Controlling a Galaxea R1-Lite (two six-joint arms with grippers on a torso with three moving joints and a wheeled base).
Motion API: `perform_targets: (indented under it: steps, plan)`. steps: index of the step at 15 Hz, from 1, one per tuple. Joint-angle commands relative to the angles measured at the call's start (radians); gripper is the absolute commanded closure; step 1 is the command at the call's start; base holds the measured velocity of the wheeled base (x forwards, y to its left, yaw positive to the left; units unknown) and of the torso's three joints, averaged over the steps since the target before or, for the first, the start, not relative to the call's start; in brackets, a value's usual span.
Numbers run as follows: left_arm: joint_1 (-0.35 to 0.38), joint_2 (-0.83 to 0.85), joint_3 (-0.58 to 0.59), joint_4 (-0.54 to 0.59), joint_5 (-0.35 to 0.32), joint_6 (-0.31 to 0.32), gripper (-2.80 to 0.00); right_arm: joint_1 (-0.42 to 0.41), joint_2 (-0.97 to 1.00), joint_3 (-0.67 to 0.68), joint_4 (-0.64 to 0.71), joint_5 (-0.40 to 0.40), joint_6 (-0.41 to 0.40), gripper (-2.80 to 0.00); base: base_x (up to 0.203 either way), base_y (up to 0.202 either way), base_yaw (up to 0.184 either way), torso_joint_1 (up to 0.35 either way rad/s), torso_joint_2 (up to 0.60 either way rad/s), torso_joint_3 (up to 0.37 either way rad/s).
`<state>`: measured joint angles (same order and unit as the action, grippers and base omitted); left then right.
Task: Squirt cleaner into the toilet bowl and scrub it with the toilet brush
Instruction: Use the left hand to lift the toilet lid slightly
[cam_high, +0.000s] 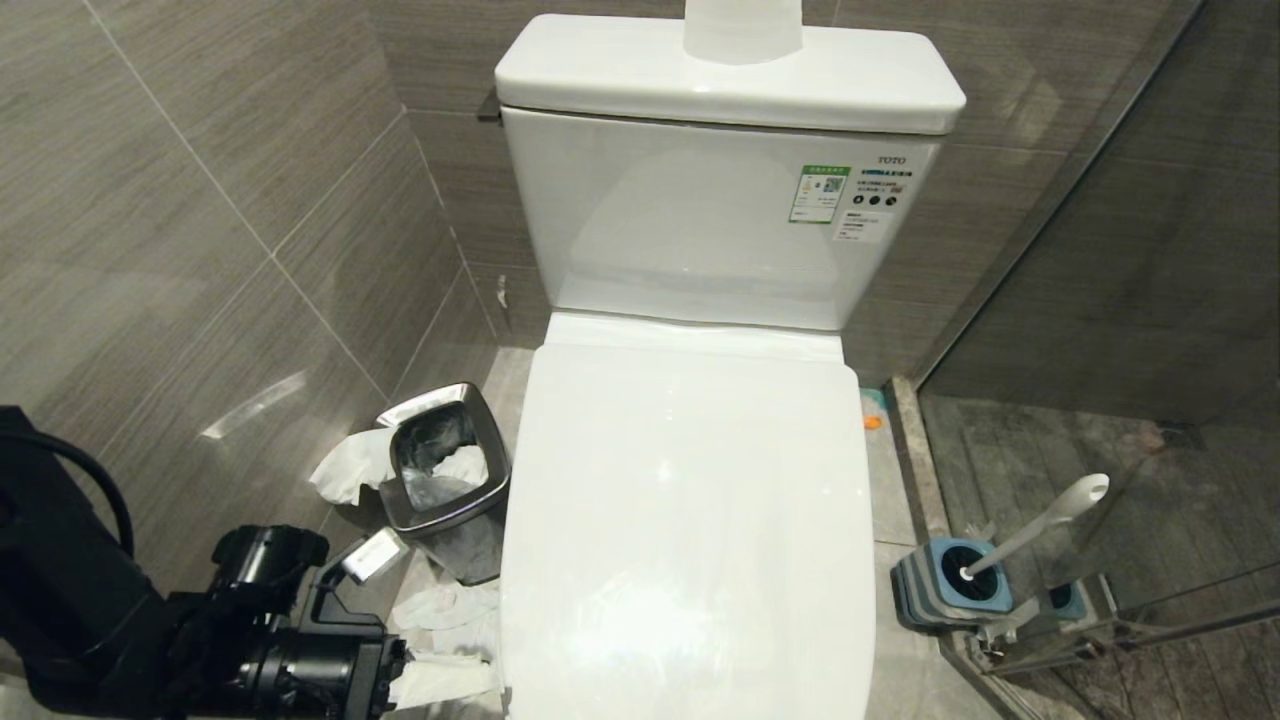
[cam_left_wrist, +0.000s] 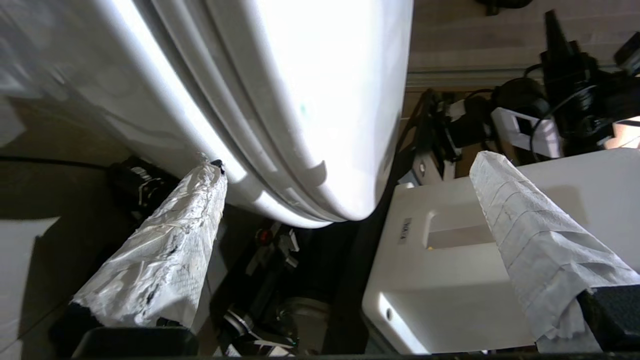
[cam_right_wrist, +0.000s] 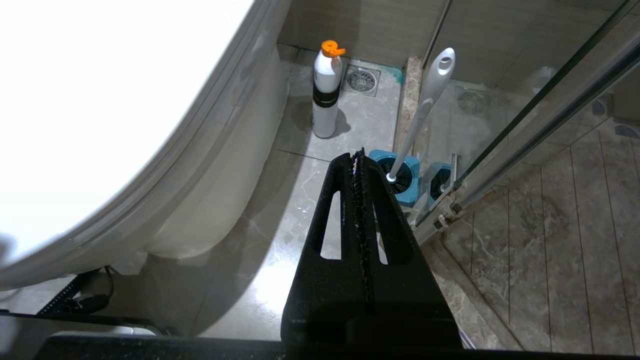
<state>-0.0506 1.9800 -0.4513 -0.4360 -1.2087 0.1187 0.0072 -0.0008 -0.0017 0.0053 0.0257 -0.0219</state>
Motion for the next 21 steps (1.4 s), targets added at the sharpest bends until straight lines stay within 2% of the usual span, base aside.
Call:
perform_targets:
  steps: [1, 6, 16, 21]
  plan:
    - [-0.008, 0.008, 0.000, -0.002, 0.002, 0.005, -2.80, 0.000, 0.001, 0.001, 0.000, 0.000, -0.001, 0.00, 0.000, 0.000, 0.000, 0.000, 0.00, 0.000]
    - [-0.035, -0.001, 0.006, -0.001, 0.006, 0.006, -2.80, 0.000, 0.001, 0.002, 0.000, 0.000, -0.001, 0.00, 0.000, 0.000, 0.000, 0.000, 0.00, 0.000]
    - [-0.072, 0.005, 0.002, -0.018, 0.080, 0.006, -2.80, 0.000, 0.001, 0.000, 0.001, 0.000, -0.001, 0.00, 0.000, 0.000, 0.000, 0.000, 0.00, 0.000]
    - [-0.098, 0.000, 0.005, -0.018, 0.092, 0.006, -2.80, 0.000, 0.001, 0.000, 0.001, 0.000, 0.000, 0.00, 0.000, 0.000, 0.000, 0.000, 0.00, 0.000]
